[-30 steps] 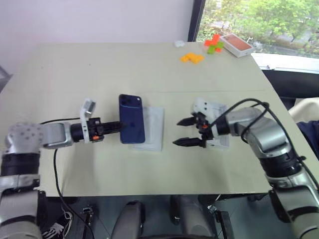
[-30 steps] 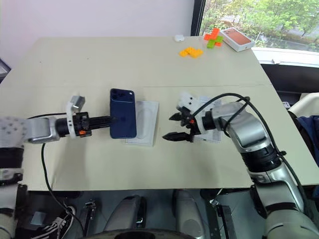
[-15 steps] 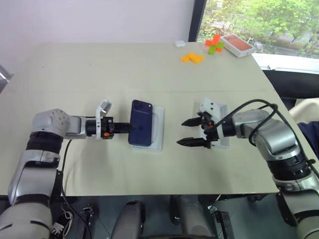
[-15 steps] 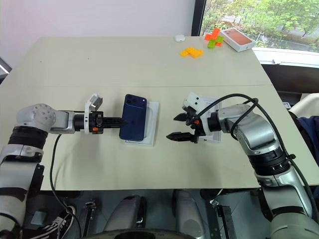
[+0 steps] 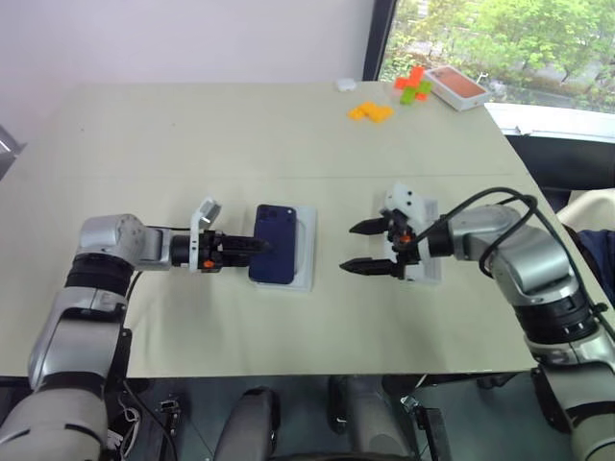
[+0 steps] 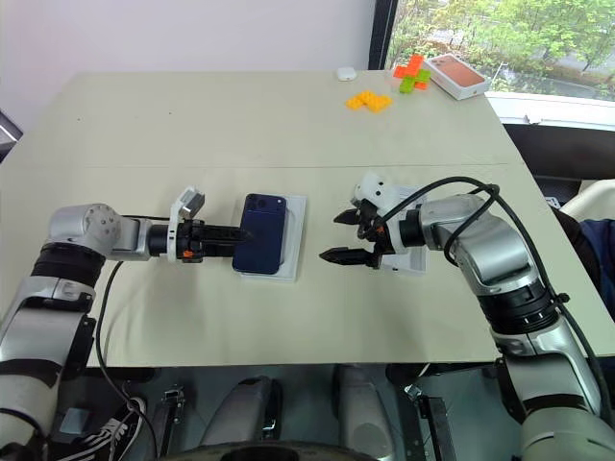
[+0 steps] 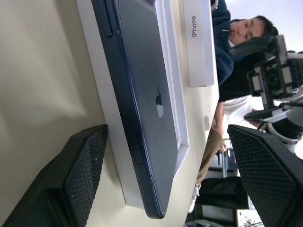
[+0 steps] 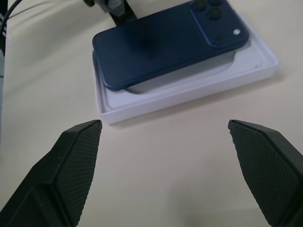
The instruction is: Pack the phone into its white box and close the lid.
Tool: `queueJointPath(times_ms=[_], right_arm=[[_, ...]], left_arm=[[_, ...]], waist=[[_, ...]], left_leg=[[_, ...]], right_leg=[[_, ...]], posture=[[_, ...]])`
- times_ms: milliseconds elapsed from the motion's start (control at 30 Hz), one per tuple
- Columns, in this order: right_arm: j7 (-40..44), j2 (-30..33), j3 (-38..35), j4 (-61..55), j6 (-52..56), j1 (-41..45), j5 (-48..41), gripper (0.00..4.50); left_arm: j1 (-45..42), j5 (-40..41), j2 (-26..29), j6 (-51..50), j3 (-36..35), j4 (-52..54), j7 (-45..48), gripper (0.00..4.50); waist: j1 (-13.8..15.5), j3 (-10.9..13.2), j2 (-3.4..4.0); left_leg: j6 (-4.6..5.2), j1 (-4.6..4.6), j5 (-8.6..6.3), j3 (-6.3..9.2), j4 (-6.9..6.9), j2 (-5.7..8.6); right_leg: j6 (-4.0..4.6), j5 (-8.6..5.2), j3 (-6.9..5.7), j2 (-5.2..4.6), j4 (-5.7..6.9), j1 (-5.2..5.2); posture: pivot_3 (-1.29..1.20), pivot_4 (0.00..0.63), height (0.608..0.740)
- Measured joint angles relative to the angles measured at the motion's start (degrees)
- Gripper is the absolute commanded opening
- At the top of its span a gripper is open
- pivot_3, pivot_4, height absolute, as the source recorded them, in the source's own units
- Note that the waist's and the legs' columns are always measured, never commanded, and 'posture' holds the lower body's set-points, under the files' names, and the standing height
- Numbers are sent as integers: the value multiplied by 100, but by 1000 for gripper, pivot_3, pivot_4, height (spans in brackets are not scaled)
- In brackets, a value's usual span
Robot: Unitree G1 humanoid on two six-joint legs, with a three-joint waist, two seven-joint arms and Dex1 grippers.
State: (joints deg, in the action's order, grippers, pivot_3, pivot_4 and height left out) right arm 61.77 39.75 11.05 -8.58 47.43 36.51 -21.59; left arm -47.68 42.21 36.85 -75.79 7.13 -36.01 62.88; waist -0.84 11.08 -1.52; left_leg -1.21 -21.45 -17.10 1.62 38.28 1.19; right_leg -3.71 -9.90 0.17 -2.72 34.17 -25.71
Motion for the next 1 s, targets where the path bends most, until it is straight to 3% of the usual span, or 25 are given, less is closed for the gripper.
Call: queueJointPath(times_ms=[333,700,1000], right_arm=[[-23,-90,147,178,-115,100,16,4500],[-66,-159,188,283,-177,147,64,4500],[-65,-263,220,398,-283,240,129,4500]], left_arm=[[-1,61,-371,-652,-449,992,-393,4350],[109,85,-90,-761,-788,1485,-619,4350],[374,125,-517,-861,-1116,1890,-1165,4350]], waist=[[7,0,0],[-5,0,0],[10,0,0]], left_leg=[[3,-3,-2,1,1,1],[2,3,-1,0,2,-1],[2,1,-1,2,5,0]], right_leg=[[-2,1,0,-11,2,0],[-1,1,1,-6,7,0],[0,2,1,-10,7,1]], posture=[[0,150,740],[0,150,740],[0,150,740]])
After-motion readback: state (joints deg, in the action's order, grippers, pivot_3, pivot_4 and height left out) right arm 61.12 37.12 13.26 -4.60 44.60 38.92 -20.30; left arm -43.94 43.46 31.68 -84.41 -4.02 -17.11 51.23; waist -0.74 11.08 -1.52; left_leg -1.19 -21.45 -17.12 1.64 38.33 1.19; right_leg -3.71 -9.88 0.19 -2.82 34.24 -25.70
